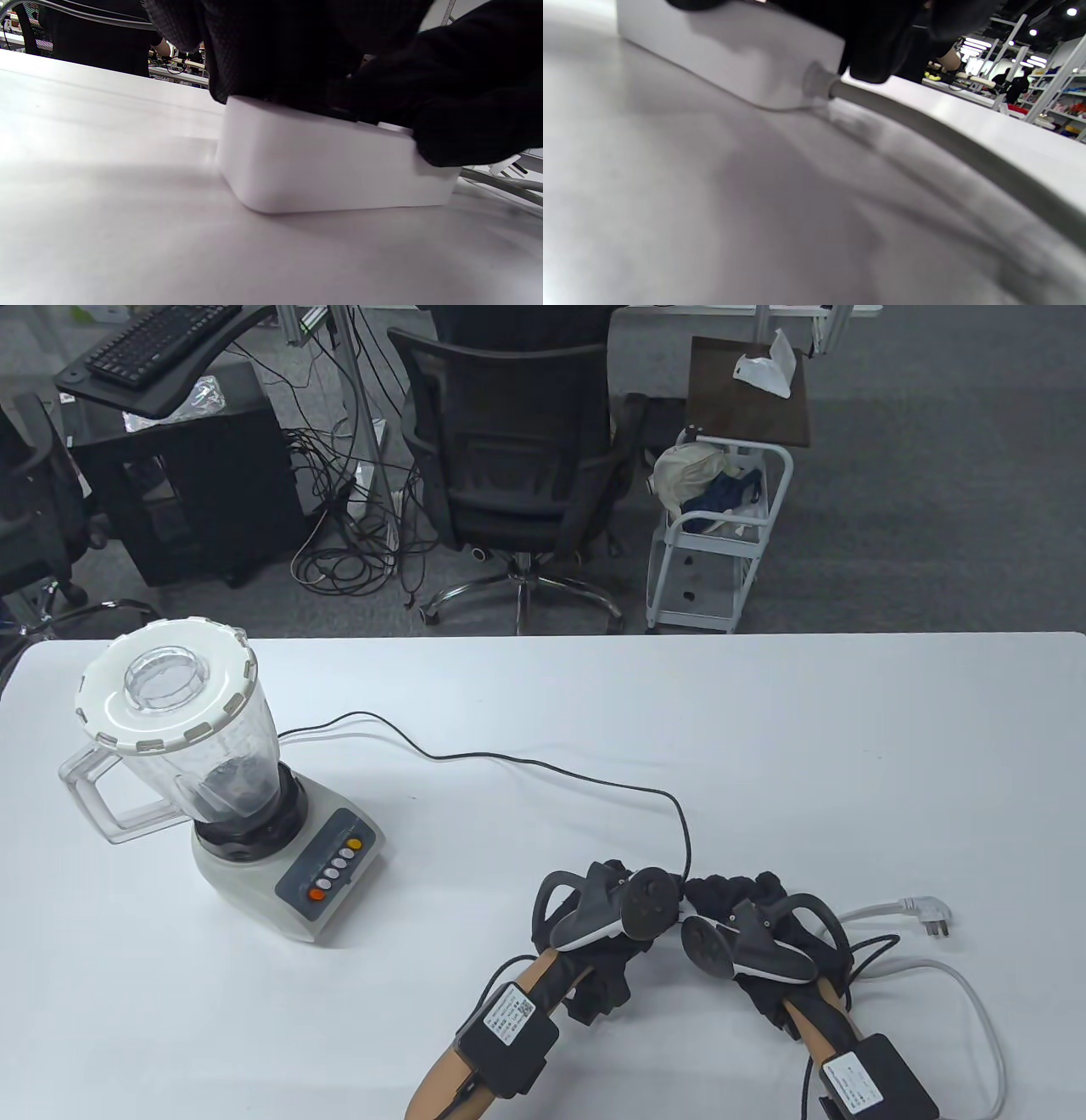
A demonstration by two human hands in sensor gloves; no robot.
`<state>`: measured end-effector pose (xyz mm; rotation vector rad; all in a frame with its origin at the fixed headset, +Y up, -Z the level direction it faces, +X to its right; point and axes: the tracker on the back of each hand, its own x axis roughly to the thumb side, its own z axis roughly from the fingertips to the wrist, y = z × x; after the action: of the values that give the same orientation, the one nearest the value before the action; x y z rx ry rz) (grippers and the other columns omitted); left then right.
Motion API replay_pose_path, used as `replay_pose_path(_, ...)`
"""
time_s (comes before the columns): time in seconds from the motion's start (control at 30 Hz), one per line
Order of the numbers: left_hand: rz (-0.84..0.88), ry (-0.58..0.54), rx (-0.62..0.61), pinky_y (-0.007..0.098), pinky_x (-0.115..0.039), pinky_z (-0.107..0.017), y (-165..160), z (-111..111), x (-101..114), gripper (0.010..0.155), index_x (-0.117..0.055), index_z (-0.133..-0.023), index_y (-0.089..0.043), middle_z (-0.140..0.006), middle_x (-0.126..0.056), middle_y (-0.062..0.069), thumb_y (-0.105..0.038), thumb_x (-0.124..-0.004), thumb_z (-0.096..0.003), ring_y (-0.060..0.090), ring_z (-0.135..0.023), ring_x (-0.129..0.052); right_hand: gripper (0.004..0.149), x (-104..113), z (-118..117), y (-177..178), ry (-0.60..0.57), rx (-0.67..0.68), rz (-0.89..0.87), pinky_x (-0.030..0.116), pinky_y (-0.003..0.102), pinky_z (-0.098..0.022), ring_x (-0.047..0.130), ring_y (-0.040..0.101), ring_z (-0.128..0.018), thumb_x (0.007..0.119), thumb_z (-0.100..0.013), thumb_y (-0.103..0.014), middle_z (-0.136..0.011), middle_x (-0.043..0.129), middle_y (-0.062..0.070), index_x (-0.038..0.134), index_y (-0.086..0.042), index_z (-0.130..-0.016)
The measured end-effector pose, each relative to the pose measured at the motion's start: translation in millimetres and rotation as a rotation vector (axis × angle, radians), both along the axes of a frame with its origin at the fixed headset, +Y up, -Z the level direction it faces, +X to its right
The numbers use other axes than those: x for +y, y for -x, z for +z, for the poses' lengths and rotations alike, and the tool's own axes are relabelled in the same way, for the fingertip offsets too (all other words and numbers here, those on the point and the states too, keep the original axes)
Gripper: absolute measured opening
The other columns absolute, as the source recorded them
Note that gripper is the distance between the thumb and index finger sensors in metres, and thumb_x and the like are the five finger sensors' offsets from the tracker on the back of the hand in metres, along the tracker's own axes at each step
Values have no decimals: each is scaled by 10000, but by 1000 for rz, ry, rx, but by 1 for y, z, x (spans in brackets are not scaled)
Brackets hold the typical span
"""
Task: Unplug the blender
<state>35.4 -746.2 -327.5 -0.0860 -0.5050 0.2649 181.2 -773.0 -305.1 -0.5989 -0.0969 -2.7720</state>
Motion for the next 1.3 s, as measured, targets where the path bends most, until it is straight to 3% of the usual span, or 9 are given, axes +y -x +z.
replay_pose_path(0.23, -52, -74, -50, 421, -727, -703, -3, 6, 8, 488, -818, -901, -303, -881, -954, -54, -445, -741, -441, 186, -772, -1009, 674, 1, 1, 3, -3, -7, 26, 596, 593, -704, 769, 331, -924, 535, -413, -467, -1030, 675, 52, 439, -184, -1017)
replay_pose_path(0.47, -67, -160, 23, 377, -776, -658, -10, 11, 7, 477, -849, -874, -265, -812, -995, -30, -454, -734, -451, 161, -675, -1053, 673, 2, -1, 7, -12, 2, 51, 597, 590, -704, 775, 319, -923, 540, -405, -458, -1025, 688, 47, 453, -185, -1013)
replay_pose_path(0.67, -115, -220, -6, 371, -793, -642, -12, 20, 10, 471, -862, -857, -265, -788, -1008, -31, -446, -751, -436, 150, -647, -1067, 680, 0, 2, 7, -6, 1, 48, 598, 586, -706, 772, 315, -927, 547, -394, -456, -1028, 680, 39, 440, -199, -1014)
replay_pose_path(0.87, -23, -146, 68, 383, -799, -614, -10, 13, 8, 470, -873, -850, -235, -771, -1014, 3, -428, -759, -437, 160, -605, -1076, 680, 1, -4, 7, -4, -5, 55, 594, 588, -706, 772, 317, -924, 541, -398, -458, -1023, 686, 44, 446, -187, -1014)
replay_pose_path(0.97, -93, -205, 26, 375, -805, -613, -14, 19, 12, 468, -878, -841, -250, -767, -1018, -10, -435, -762, -427, 144, -597, -1083, 684, 0, -1, 7, -3, -4, 57, 596, 584, -707, 770, 317, -925, 543, -395, -459, -1026, 681, 41, 437, -193, -1016)
replay_pose_path(1.03, -6, -265, 82, 354, -820, -606, -9, 20, 27, 470, -868, -849, -250, -760, -1017, -21, -442, -745, -438, 114, -579, -1088, 682, 1, -3, 3, 14, 2, 14, 592, 592, -706, 771, 325, -925, 558, -400, -456, -1029, 686, 47, 451, -191, -1019)
replay_pose_path(1.13, 160, -200, 138, 369, -809, -609, 0, 12, 57, 475, -862, -862, -231, -769, -1010, 3, -437, -742, -451, 134, -579, -1081, 684, -1, -2, 4, 7, 3, 38, 588, 592, -705, 761, 334, -927, 553, -402, -456, -1031, 675, 53, 440, -186, -1020)
replay_pose_path(1.2, 134, -176, 156, 387, -790, -629, 5, 6, 74, 477, -858, -872, -241, -796, -998, -2, -436, -747, -451, 150, -607, -1071, 684, -2, -2, 6, 1, -1, 59, 590, 588, -707, 763, 327, -928, 541, -402, -458, -1032, 673, 50, 434, -184, -1020)
replay_pose_path(1.3, 67, -261, 206, 402, -768, -654, 16, -2, 83, 481, -853, -880, -256, -821, -986, -15, -450, -750, -453, 156, -642, -1058, 684, -3, -2, 5, 11, -8, 34, 589, 589, -706, 758, 329, -929, 545, -404, -461, -1033, 670, 53, 433, -185, -1020)
